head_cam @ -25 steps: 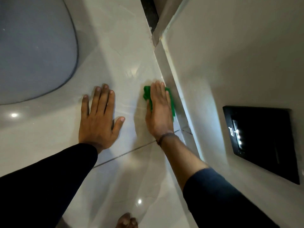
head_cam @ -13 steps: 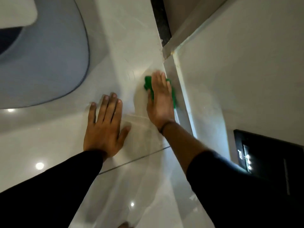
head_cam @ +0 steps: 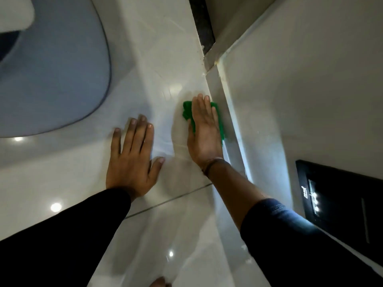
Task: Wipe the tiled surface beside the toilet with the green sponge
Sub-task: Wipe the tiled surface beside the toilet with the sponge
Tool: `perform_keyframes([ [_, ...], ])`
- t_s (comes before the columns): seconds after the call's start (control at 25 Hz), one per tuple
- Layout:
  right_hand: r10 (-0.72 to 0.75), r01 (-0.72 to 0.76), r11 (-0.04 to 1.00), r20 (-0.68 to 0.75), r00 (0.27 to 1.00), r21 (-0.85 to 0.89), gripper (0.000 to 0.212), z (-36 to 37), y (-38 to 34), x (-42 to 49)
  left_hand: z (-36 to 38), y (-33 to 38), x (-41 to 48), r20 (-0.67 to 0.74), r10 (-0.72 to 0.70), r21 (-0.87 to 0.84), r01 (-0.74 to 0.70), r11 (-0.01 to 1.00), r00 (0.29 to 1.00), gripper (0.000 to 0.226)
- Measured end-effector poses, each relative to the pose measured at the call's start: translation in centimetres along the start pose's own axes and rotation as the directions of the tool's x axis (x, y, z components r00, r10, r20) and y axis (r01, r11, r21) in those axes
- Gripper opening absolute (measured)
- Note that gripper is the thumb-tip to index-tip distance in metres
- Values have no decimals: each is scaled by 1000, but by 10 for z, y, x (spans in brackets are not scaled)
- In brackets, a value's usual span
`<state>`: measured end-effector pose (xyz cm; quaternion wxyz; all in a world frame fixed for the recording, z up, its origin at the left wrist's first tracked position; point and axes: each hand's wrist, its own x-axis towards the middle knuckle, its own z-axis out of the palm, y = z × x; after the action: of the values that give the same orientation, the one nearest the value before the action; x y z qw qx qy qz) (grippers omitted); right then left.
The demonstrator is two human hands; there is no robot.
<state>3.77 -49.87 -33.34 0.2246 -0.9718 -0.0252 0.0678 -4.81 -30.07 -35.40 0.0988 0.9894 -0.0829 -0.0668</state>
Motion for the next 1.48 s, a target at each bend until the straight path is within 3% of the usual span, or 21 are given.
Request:
perform_keyframes([
  [0.24, -21, 22, 999, 20, 1000, -45, 63, 5, -22, 70, 2, -1, -1, 36, 5, -8, -4, 1000, 999, 85],
  [0.36, -41, 42, 998, 23, 999, -54, 64, 3, -18, 64, 1, 0, -1, 32, 6, -13, -6, 1000, 999, 86],
  [0.48, -31, 31, 999, 10, 999, -31, 68, -3, -2, 5, 1, 0, -2, 19, 6, 17, -6, 1000, 1000, 87],
  [0.6, 96, -95, 995, 83, 992, -23, 78, -13, 19, -85, 0, -1, -3, 21, 10, 18, -10, 1000, 1000, 87],
  [0.8, 207, -204, 978, 215, 955, -34, 62, -31, 40, -190, -1, 0, -3, 6, 16, -7, -16, 1000, 1000, 86],
  [0.92, 226, -231, 973, 205, 952, -1, 63, -32, 32, -176, 0, 0, -3, 0, 17, 8, -17, 1000, 1000, 85],
  [1.04, 149, -154, 988, 141, 979, 28, 65, -20, 20, -103, 0, 2, -4, -4, 30, 12, -30, 999, 1000, 86],
  [1.16, 182, -184, 982, 68, 981, 34, 68, -7, 2, -39, -1, -1, -2, -17, 31, 2, -31, 1000, 999, 86],
  [1.4, 265, -281, 954, 147, 953, 102, 67, -29, 18, -150, 1, -2, -3, -28, 21, -9, -22, 1000, 999, 85],
  [1.48, 296, -312, 945, 148, 944, 98, 65, -29, 20, -148, 2, -1, -4, -29, 23, -1, -23, 1000, 999, 85],
])
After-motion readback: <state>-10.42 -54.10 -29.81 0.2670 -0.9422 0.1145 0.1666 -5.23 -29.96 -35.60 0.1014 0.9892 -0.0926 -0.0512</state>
